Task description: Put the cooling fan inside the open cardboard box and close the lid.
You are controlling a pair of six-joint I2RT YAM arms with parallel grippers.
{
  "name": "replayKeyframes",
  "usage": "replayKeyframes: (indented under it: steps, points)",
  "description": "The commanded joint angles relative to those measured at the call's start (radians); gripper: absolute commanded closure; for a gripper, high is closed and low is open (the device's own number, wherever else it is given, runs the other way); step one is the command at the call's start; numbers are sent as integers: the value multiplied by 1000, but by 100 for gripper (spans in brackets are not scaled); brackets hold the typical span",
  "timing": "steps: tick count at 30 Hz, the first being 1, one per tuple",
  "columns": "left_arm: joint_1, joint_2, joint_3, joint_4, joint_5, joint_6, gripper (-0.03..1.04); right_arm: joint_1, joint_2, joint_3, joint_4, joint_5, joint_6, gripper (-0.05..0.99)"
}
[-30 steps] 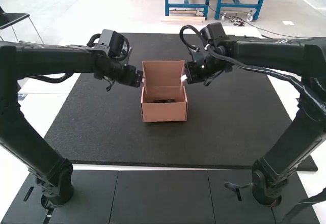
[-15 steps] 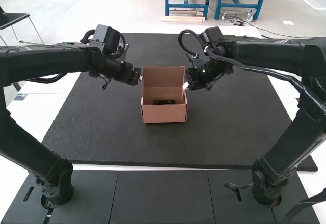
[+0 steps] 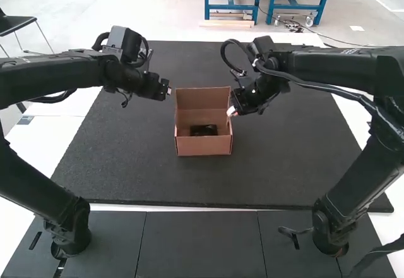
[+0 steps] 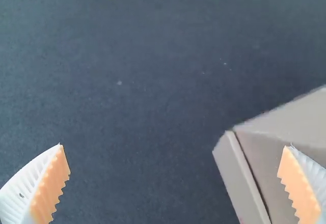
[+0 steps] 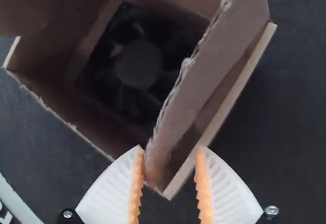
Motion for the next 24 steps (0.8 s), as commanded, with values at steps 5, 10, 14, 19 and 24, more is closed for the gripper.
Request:
replayKeyframes:
  steps: [5,10,14,19,24]
  points:
    - [36,-29,95,7,-27,1,4,7,21,53,-44,24,1,46]
    - [36,-6,147,4,-33,1,4,7,19,79,-76,23,2,45]
    - [36,34,195,-7,-33,3,4,3,-1,128,-128,15,8,43]
    - [30,86,241,-12,-33,3,4,1,-68,179,-174,6,36,40]
    - [24,113,250,-7,-31,4,4,9,-175,176,-134,15,57,40]
